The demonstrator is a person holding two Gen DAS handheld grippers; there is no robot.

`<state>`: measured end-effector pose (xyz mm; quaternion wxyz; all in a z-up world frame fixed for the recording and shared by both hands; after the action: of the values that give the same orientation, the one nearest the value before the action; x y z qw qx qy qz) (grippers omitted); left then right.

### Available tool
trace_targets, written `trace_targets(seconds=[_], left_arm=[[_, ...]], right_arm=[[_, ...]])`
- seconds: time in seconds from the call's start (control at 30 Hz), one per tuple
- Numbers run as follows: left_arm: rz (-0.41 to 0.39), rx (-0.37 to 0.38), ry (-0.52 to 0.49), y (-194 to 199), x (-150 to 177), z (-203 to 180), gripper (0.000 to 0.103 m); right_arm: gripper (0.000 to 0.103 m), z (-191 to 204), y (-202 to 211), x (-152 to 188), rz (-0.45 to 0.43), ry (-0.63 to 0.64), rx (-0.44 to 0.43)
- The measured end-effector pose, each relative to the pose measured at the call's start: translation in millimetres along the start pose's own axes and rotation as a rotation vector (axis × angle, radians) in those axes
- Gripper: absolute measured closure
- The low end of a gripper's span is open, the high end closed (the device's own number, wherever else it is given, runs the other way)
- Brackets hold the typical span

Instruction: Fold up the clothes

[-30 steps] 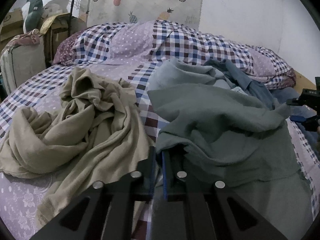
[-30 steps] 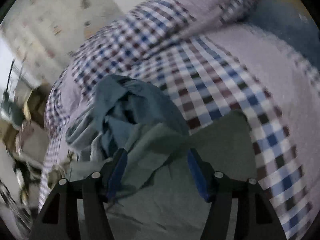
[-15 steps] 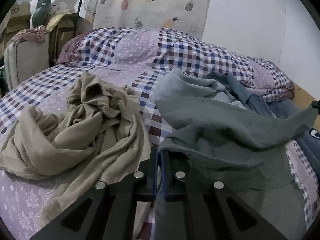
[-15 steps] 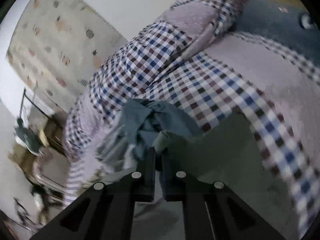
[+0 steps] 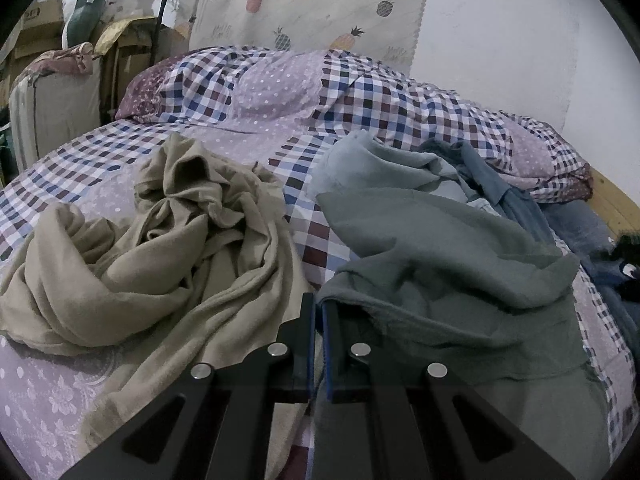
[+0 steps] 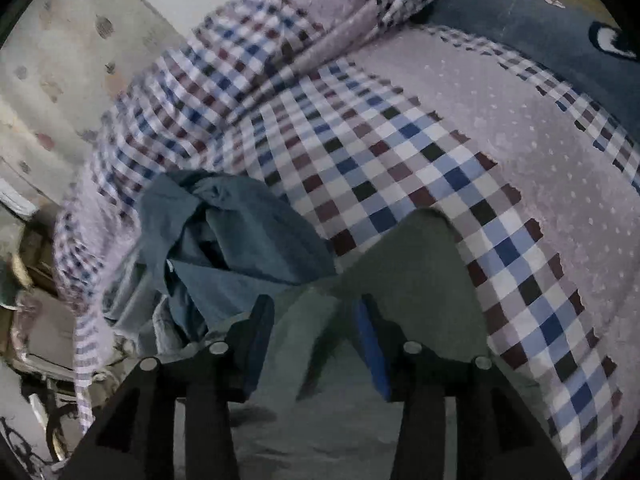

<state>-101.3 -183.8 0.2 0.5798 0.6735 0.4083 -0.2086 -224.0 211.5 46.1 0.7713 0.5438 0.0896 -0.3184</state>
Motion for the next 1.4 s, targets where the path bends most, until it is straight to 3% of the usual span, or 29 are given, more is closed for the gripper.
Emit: trace_targets(seconds=[0.23,0.47,0.57,0.63,0.67,0.93,1.07,1.1,1.2,1.4], left_arm=[[-0.003,-0.012,-0.013,0,1,-1,0.101],[0.009,-0.018,-0.010,-4,3,1,0.101],[0.015,-0.021,-0.008,-5,3,2,0.101],[0.019,-0.022,-0.007,-7,4,3,0.101],[0.019,-0.021,-0.008,-6,4,3,0.101],[0.018,-0.016,-0.018,-3,5,2,0.101],[0.021,-0.020,-0.023,-3,5,2,0.101],[0.021,-0.021,-0.025,-3,5,2,0.101],[0.022,-0.024,-0.031,-4,5,2,0.101],[0.031,-0.031,-0.032,-7,6,2,0.101]], right_arm=[[0.057,-22,-4,52,0.031,0.223,-0.018],[0.061,-1,-27,58,0.041,0.365,-0.024],[0.073,9,-36,65,0.065,0.426,-0.015],[0.098,12,-43,70,0.083,0.459,0.018],[0.103,11,-41,70,0.081,0.462,0.029],[0.103,-18,13,72,0.026,0.404,0.035],[0.099,-15,14,73,0.018,0.410,-0.091],[0.096,-13,9,74,0.017,0.428,-0.094],[0.058,2,-11,77,0.016,0.504,-0.070],[0.058,15,-38,79,-0.001,0.615,0.019]])
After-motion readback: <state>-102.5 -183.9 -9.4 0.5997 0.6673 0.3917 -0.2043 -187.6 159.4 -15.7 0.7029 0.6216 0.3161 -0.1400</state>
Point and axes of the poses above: each gripper's, at about its wrist camera, not at the fingertips, and y roughly against the way its jaws point, z to its left, x to its underside, the point moved 7 cm from there along -y, roughly the way its jaws point, and after that the axes turned 2 degrees about y, right-handed, at the moved point
